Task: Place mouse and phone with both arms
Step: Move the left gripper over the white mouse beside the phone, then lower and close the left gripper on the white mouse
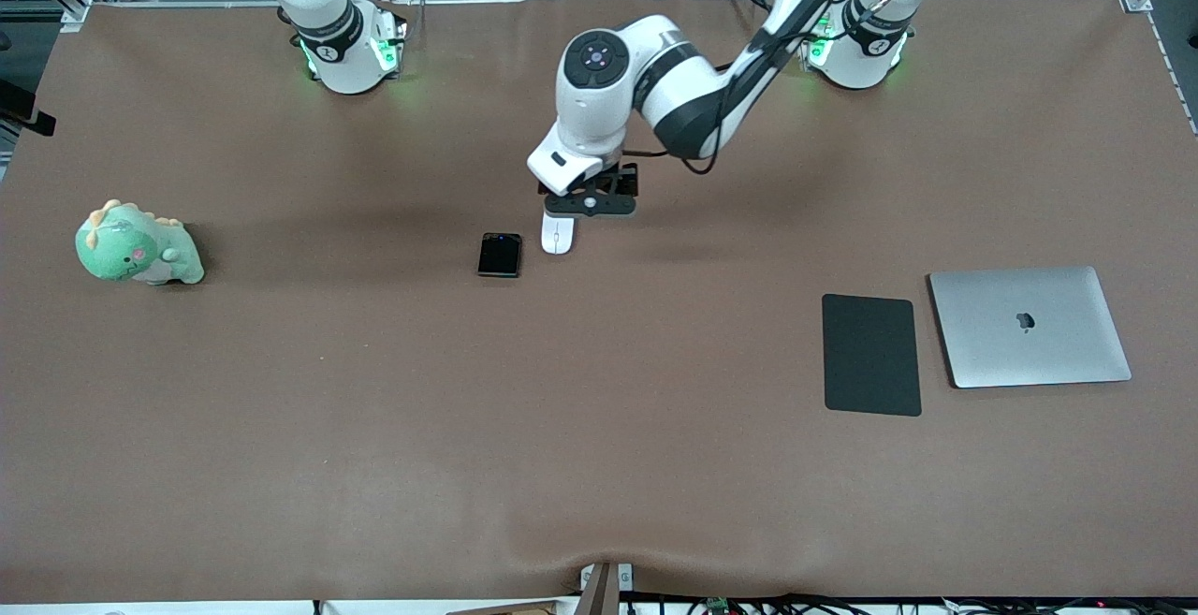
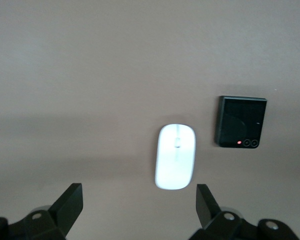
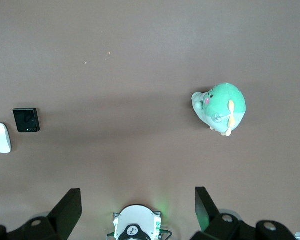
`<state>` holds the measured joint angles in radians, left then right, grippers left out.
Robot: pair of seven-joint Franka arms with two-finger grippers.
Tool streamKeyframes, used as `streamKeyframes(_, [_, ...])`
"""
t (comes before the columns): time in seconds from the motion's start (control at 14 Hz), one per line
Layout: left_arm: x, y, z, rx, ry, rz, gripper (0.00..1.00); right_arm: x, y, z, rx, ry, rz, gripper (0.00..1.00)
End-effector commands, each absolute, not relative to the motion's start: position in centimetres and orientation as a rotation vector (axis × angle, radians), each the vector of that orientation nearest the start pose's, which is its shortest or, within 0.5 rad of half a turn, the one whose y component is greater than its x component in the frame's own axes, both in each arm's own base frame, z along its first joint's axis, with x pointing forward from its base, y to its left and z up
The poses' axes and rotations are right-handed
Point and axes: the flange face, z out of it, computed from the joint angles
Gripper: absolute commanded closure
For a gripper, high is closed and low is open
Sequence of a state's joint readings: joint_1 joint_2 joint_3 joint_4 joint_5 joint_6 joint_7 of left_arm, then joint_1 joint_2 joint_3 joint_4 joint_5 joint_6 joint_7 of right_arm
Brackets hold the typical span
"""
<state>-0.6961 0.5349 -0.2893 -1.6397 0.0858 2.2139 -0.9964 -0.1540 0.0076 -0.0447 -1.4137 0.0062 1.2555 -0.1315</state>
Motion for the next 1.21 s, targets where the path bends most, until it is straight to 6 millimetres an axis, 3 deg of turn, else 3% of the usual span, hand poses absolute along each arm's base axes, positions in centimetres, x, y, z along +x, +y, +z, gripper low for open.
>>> streamKeyframes(0.0, [40.6, -58.2, 29.4, -3.218, -0.072, -0.014, 0.0, 50.9, -10.4, 66.6, -3.072, 0.085, 0.27, 0.0])
streamKeyframes(0.14, [40.5, -58.8, 27.1, -3.186, -0.095, -0.037, 0.0, 51.0, -10.6, 66.0, -3.063, 0.088, 0.296, 0.0])
streamKeyframes(0.43, [40.8, -59.2, 24.4, -3.172, -0.121, -0.015, 0.0, 51.8, -6.7, 65.9, -3.08, -0.011, 0.282, 0.0])
streamKeyframes(0.57, [41.6, -60.0, 23.2, -3.182, -0.197, -0.001, 0.0, 52.4, -6.7, 66.0, -3.09, -0.012, 0.231, 0.0])
streamKeyframes(0.71, [40.7, -61.0, 22.4, -3.184, -0.201, 0.003, 0.0, 53.4, -7.3, 64.5, -3.096, 0.001, 0.254, 0.0])
streamKeyframes(0.93, [40.1, -61.9, 21.2, -3.231, -0.174, -0.018, 0.0, 54.6, -7.6, 64.6, -3.098, -0.008, 0.157, 0.0])
streamKeyframes(1.14, [38.4, -62.8, 20.1, -3.229, -0.027, -0.021, 0.0, 56.2, -6.8, 61.9, -3.094, -0.035, 0.232, 0.0])
